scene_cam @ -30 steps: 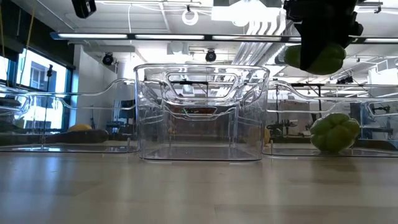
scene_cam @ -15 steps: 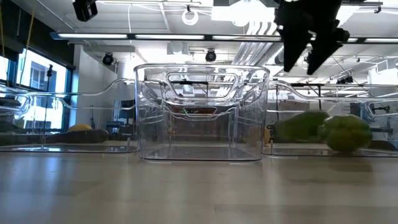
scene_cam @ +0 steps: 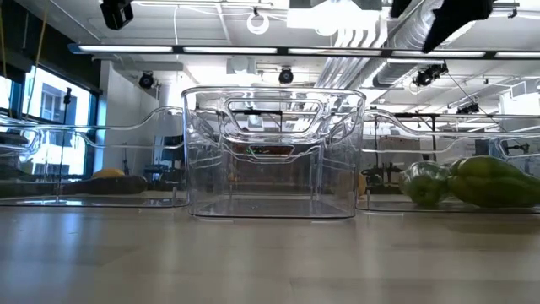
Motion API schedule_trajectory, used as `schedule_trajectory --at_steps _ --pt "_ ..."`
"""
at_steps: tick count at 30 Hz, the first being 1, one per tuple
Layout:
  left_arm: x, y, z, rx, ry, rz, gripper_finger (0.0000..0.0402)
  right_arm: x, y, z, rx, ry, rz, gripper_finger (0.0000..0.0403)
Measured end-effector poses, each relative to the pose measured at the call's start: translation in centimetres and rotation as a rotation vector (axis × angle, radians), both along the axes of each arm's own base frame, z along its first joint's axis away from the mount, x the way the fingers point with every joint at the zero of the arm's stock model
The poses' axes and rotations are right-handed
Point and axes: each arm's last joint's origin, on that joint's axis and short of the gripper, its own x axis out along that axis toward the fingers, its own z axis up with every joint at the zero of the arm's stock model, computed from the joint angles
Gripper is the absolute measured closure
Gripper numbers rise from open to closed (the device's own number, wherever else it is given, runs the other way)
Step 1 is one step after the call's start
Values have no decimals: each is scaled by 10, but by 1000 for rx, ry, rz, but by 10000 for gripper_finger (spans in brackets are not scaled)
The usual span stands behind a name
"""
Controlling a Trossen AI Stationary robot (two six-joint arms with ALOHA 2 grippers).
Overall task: Sort produce into baskets
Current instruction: Put the lemon into the middle transparent bin
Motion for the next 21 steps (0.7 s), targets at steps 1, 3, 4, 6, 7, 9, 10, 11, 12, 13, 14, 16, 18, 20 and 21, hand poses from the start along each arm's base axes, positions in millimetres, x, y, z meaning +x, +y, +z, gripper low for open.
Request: schedule_trajectory --at_steps 1,3,4,6,7,9,10,11,12,13,14,16,18,20,21 --pt "1 0 0 -1 2 1 184 -1 8 -2 45 13 11 31" --pt "1 0 -1 -5 5 1 184 -2 25 -7 149 63 19 31" --pt "1 0 -1 -5 9 1 184 -3 34 -11 203 102 13 31" --pt "2 0 -1 -8 8 2 184 -5 53 -23 301 199 4 31" --pt "3 0 -1 -13 10 2 184 -6 63 -31 338 253 7 31" --pt "3 -1 -2 -23 14 4 184 -9 84 -47 394 361 21 31" --pt "4 -1 -2 -26 15 4 184 -12 94 -55 418 409 23 31" --pt "4 -1 -2 -29 16 4 184 -14 104 -63 440 452 26 31" --pt "4 -1 -2 -28 18 4 184 -16 113 -70 460 488 28 31" --pt "4 -1 -2 -29 18 4 184 -18 122 -78 476 521 21 31" --pt "4 -1 -2 -29 18 4 184 -20 129 -86 484 550 8 31" --pt "5 -1 -3 -28 19 5 184 -24 140 -98 484 593 -29 31" --pt "5 -1 -3 -28 23 5 184 -27 146 -108 463 632 -88 31" --pt "5 -1 -3 -29 20 5 184 -28 151 -116 445 658 -143 31" --pt "5 -1 -3 -29 20 5 184 -28 152 -119 440 666 -168 31"
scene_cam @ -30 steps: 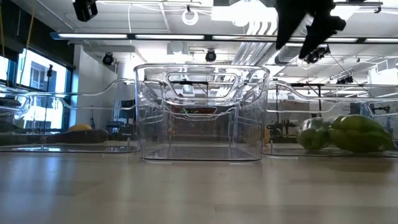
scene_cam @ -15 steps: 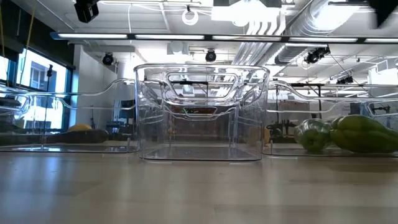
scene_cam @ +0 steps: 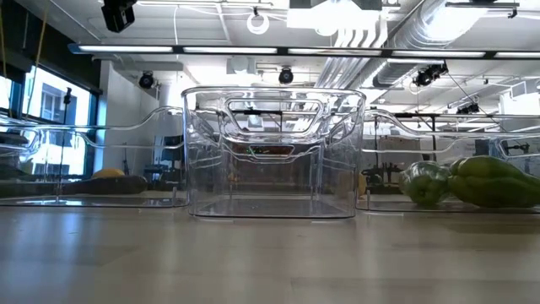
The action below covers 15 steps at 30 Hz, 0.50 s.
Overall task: Sort produce into baskets
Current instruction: Put the lemon into the middle transparent bin
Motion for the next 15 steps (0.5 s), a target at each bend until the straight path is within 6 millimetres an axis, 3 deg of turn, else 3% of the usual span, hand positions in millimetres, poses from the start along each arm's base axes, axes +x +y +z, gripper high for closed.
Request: schedule_trajectory --at_steps 5,15 --pt "0 0 0 0 1 0 184 0 6 -13 -60 41 -41 31" --pt "0 0 0 -2 1 0 184 5 16 -48 -62 165 36 31"
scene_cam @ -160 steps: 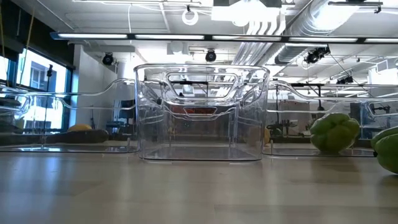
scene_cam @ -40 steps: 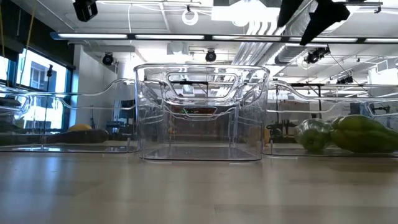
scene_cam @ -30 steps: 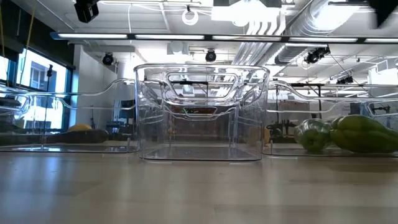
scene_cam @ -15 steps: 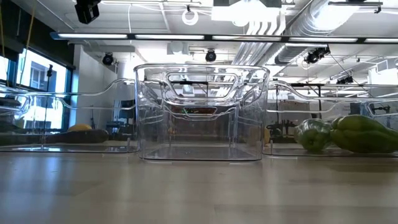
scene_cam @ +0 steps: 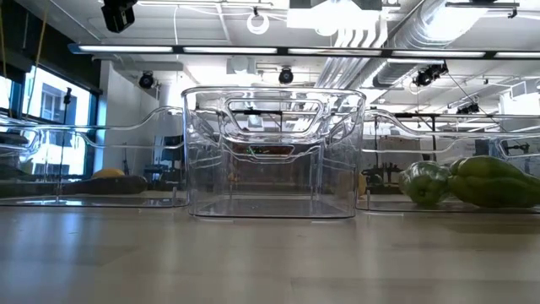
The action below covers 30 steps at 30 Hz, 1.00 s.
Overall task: Sort produce into baskets
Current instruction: Put the lemon into the middle transparent bin
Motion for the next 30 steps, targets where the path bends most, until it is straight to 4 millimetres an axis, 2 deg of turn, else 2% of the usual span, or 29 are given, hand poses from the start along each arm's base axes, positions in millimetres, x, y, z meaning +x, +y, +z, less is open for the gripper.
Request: schedule_trajectory --at_steps 20,25,30 --pt "0 0 0 1 1 3 184 16 2 -31 -36 -16 25 41" --pt "0 0 0 1 3 3 184 20 0 -32 -17 -41 52 86" --pt "0 0 0 2 2 6 184 20 0 -28 31 -64 134 164"
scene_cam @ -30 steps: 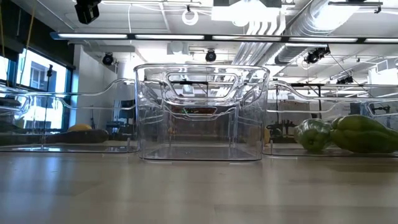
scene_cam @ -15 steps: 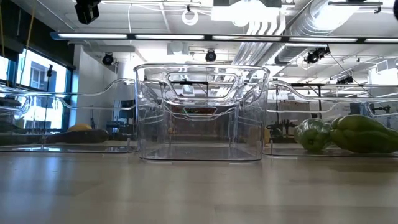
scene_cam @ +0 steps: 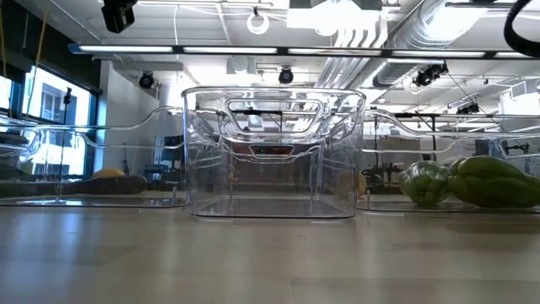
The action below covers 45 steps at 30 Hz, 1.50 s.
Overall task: Sort produce into baskets
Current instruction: Put the lemon into the middle transparent bin
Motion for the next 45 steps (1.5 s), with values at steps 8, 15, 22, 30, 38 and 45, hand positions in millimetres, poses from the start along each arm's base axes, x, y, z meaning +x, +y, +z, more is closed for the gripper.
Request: schedule_trajectory --at_steps 8,15,22,30,38,45 --pt "0 0 0 2 0 15 184 -3 -13 72 48 -217 37 214" --pt "0 2 0 10 -1 68 184 18 -53 146 -160 -894 4 186" --pt "0 4 0 -8 -6 125 184 77 -90 148 -301 -1136 187 184" --pt "-1 5 0 -53 -16 186 184 131 -142 125 -422 -1175 195 183" --pt "-1 5 0 -52 -16 187 184 139 -187 124 -499 -1124 142 183" --pt "0 5 0 -52 -15 186 184 141 -210 123 -463 -1109 115 168"
